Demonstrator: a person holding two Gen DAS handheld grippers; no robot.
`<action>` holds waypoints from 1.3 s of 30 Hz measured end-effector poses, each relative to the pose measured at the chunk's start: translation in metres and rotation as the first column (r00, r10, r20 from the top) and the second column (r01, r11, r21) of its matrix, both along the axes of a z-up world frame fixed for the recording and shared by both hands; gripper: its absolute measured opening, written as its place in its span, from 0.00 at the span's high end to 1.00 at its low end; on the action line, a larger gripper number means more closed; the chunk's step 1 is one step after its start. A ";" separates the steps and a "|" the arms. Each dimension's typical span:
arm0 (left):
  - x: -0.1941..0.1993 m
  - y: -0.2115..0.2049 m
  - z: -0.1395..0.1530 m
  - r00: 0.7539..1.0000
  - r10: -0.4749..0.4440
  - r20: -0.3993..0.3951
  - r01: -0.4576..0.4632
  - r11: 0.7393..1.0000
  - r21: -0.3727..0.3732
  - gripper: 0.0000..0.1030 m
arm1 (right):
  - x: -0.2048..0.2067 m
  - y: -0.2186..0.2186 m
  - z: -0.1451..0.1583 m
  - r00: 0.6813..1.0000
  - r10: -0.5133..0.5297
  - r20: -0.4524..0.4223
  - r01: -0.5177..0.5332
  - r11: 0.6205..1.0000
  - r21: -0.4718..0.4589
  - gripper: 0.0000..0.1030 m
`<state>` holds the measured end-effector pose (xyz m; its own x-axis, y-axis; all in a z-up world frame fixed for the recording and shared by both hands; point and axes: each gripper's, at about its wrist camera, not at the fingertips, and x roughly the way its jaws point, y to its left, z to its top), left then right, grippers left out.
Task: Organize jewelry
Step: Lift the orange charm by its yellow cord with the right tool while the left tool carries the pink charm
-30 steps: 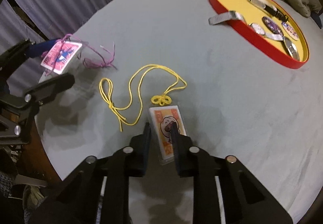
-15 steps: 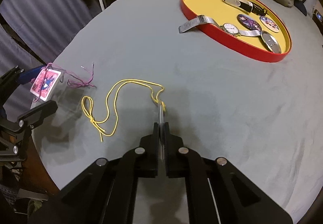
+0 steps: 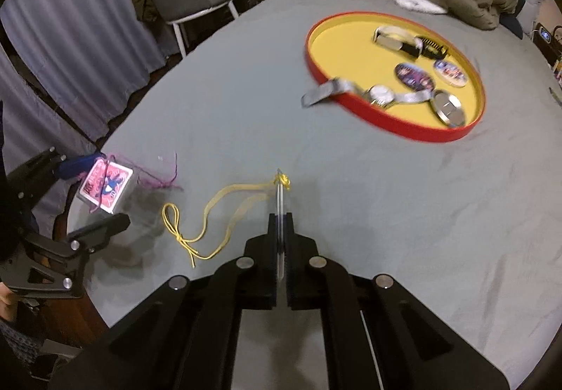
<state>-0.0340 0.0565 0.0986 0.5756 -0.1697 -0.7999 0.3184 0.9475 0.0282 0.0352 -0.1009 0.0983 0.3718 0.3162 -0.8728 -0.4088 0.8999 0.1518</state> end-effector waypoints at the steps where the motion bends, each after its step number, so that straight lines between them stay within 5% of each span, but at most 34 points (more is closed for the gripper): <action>1: 0.001 -0.001 0.005 1.000 -0.002 0.006 0.002 1.000 0.000 0.26 | 0.001 -0.003 0.008 1.000 -0.007 0.011 0.007 1.000 0.001 0.96; 16: 0.049 -0.037 0.124 0.988 -0.064 0.140 0.062 0.998 0.019 0.26 | 0.030 -0.014 0.159 0.976 -0.027 0.214 0.040 0.998 -0.056 0.96; 25: 0.107 -0.063 0.162 0.983 -0.091 0.159 0.088 0.996 0.028 0.26 | 0.076 -0.028 0.220 0.958 -0.068 0.277 0.093 0.993 -0.079 0.96; 33: 0.180 -0.067 0.159 0.984 -0.071 0.162 0.068 0.997 0.026 0.26 | 0.134 -0.020 0.222 0.956 -0.067 0.285 0.092 0.993 -0.074 0.96; 39: 0.234 -0.069 0.127 0.984 -0.058 0.167 0.056 0.998 0.016 0.26 | 0.185 0.002 0.182 0.966 -0.028 0.257 0.050 0.995 -0.082 0.96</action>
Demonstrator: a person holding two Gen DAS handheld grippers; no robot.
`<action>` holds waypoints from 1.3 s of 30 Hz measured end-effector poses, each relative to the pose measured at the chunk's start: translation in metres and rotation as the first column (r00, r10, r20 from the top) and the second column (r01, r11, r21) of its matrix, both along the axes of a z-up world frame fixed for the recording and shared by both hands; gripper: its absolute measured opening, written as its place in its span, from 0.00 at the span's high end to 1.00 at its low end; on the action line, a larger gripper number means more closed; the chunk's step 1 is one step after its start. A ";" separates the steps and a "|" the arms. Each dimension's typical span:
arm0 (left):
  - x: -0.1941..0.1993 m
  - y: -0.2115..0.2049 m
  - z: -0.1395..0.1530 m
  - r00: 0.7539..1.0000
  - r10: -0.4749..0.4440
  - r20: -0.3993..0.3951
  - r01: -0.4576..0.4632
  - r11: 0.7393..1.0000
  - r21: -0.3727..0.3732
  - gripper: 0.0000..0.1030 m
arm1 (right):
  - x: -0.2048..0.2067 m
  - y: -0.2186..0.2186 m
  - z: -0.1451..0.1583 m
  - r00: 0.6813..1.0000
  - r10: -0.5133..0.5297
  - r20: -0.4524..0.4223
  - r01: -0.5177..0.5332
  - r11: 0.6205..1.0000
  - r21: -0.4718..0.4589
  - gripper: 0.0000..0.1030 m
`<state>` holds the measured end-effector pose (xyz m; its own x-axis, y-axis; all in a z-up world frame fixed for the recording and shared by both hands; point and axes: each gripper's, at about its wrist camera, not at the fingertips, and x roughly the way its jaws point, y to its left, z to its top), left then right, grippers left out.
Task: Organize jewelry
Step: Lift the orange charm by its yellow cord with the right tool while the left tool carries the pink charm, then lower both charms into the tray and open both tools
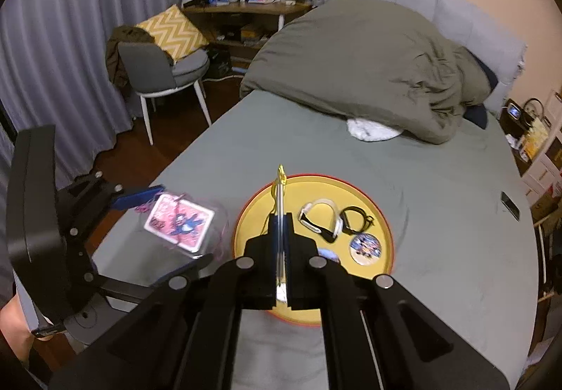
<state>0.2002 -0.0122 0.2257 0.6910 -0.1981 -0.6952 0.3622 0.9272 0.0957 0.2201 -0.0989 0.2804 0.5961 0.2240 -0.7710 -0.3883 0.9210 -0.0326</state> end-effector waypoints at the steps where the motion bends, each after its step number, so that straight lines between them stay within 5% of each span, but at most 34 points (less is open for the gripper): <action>1: 0.007 -0.001 -0.005 1.000 0.001 -0.004 -0.001 1.000 -0.001 0.26 | 0.008 0.003 -0.009 1.000 0.006 -0.010 -0.006 1.000 -0.003 0.96; 11: 0.071 -0.017 -0.075 0.999 -0.035 -0.039 0.034 0.999 -0.017 0.26 | 0.074 0.001 -0.118 0.993 -0.008 -0.115 0.005 1.000 -0.021 0.96; 22: 0.098 -0.032 -0.167 0.993 -0.027 -0.113 0.036 0.996 0.076 0.26 | 0.099 -0.013 -0.233 0.962 -0.034 -0.271 0.059 0.995 0.082 0.96; 30: 0.101 -0.033 -0.205 0.989 -0.018 -0.146 0.032 0.995 0.095 0.26 | 0.098 -0.034 -0.234 0.956 -0.049 -0.290 0.113 0.971 0.210 0.96; 39: 0.100 -0.037 -0.217 0.991 -0.013 -0.136 0.032 0.989 0.145 0.24 | 0.102 -0.051 -0.253 0.937 -0.098 -0.336 0.179 0.959 0.218 0.86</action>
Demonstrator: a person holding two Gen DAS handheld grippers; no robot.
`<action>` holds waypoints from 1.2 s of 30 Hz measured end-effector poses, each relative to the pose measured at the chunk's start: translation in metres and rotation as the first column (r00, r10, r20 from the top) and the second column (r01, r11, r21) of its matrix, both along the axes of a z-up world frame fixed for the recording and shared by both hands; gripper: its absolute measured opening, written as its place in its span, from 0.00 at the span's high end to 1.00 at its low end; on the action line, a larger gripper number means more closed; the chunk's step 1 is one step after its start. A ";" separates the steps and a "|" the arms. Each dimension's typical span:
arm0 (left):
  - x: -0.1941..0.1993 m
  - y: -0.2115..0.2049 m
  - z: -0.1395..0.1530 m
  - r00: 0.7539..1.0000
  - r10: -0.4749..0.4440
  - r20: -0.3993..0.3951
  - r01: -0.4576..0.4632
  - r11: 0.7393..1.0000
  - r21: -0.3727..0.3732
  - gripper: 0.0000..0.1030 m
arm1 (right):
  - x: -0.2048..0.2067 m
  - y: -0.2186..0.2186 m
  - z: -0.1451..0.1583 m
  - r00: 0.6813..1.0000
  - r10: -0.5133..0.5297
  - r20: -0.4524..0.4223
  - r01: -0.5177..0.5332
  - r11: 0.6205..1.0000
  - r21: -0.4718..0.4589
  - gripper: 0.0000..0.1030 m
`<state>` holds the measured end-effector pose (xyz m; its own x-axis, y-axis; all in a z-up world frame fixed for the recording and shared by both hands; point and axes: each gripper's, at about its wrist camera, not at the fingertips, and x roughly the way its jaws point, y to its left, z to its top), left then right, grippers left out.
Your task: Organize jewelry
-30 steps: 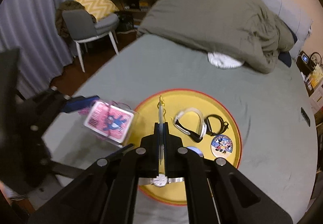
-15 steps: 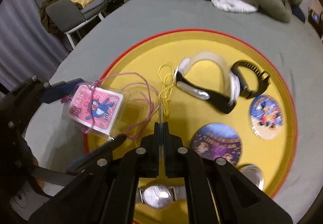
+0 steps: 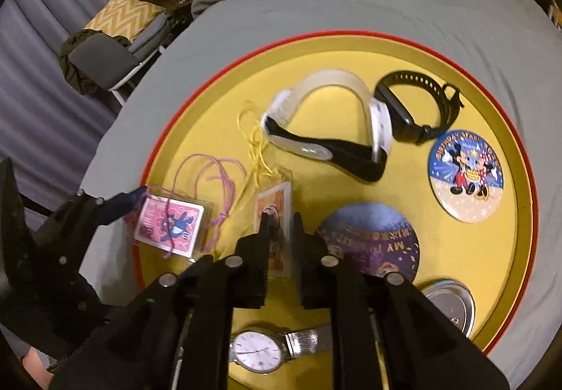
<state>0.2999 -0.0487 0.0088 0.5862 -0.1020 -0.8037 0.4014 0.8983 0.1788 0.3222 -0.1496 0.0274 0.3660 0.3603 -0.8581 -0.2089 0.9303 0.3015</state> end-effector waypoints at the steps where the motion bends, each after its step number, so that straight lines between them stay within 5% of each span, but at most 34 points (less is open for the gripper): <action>1: 0.000 -0.001 -0.001 1.000 -0.002 0.001 0.002 1.000 0.006 0.24 | -0.001 0.001 0.000 1.000 0.005 0.003 -0.005 1.000 -0.006 0.85; 5: -0.003 -0.002 -0.001 1.000 -0.003 0.005 0.003 1.000 0.005 0.22 | -0.003 0.014 -0.003 0.998 0.061 -0.021 -0.062 0.996 -0.060 0.79; 10: -0.009 -0.005 0.007 1.000 0.007 0.028 -0.008 1.000 0.018 0.08 | -0.011 0.028 0.001 0.995 0.103 -0.007 -0.103 0.987 -0.121 0.54; 18: -0.028 0.003 0.043 0.996 0.076 0.054 -0.075 0.997 -0.028 0.05 | -0.031 0.024 0.040 0.994 0.087 0.071 -0.071 0.976 -0.205 0.16; 27: -0.083 -0.009 0.096 0.989 0.119 0.089 -0.114 0.991 -0.065 0.05 | -0.083 0.008 0.091 0.989 0.047 0.140 -0.017 0.978 -0.209 0.15; 36: -0.144 -0.028 0.115 0.985 0.155 0.072 -0.142 0.977 -0.159 0.05 | -0.145 -0.016 0.116 0.983 0.004 0.182 0.034 0.979 -0.202 0.10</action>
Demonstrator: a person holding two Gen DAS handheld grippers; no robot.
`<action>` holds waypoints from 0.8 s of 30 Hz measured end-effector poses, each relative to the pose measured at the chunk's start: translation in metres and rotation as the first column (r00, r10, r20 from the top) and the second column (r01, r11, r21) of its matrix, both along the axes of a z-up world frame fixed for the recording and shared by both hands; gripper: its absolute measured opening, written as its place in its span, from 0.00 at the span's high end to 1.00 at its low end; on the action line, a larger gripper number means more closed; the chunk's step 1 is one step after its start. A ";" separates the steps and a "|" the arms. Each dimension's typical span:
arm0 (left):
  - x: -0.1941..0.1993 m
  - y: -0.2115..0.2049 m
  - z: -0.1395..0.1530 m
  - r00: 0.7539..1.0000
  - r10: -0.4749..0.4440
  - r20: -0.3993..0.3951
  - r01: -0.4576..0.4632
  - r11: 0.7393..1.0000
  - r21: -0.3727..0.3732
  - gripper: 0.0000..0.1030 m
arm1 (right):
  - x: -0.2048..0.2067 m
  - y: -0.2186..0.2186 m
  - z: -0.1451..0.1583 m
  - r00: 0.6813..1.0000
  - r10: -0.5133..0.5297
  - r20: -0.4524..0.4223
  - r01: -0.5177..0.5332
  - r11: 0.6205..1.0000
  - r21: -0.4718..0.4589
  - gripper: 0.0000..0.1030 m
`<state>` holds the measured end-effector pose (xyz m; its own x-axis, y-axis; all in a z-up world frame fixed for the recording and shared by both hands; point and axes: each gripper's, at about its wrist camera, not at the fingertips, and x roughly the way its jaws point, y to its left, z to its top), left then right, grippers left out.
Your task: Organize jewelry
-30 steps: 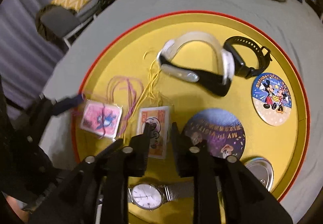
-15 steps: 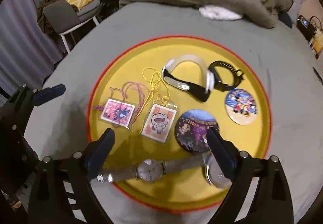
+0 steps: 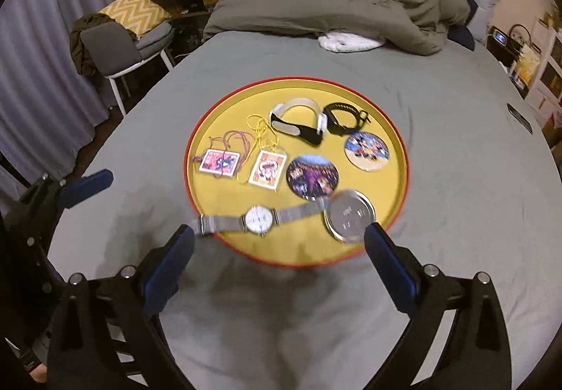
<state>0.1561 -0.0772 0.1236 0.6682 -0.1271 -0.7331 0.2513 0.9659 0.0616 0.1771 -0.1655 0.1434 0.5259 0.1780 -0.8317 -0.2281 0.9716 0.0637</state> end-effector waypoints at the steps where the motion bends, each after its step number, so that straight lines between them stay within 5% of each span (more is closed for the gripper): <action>1: -0.005 -0.002 0.001 1.000 0.007 0.000 -0.007 1.000 -0.001 0.05 | -0.007 -0.005 0.001 1.000 -0.008 0.004 0.008 1.000 0.008 0.10; 24: -0.056 -0.022 -0.021 0.995 0.094 -0.013 -0.095 0.995 -0.041 0.05 | -0.077 -0.070 -0.023 0.994 -0.103 0.034 0.100 0.993 0.070 0.10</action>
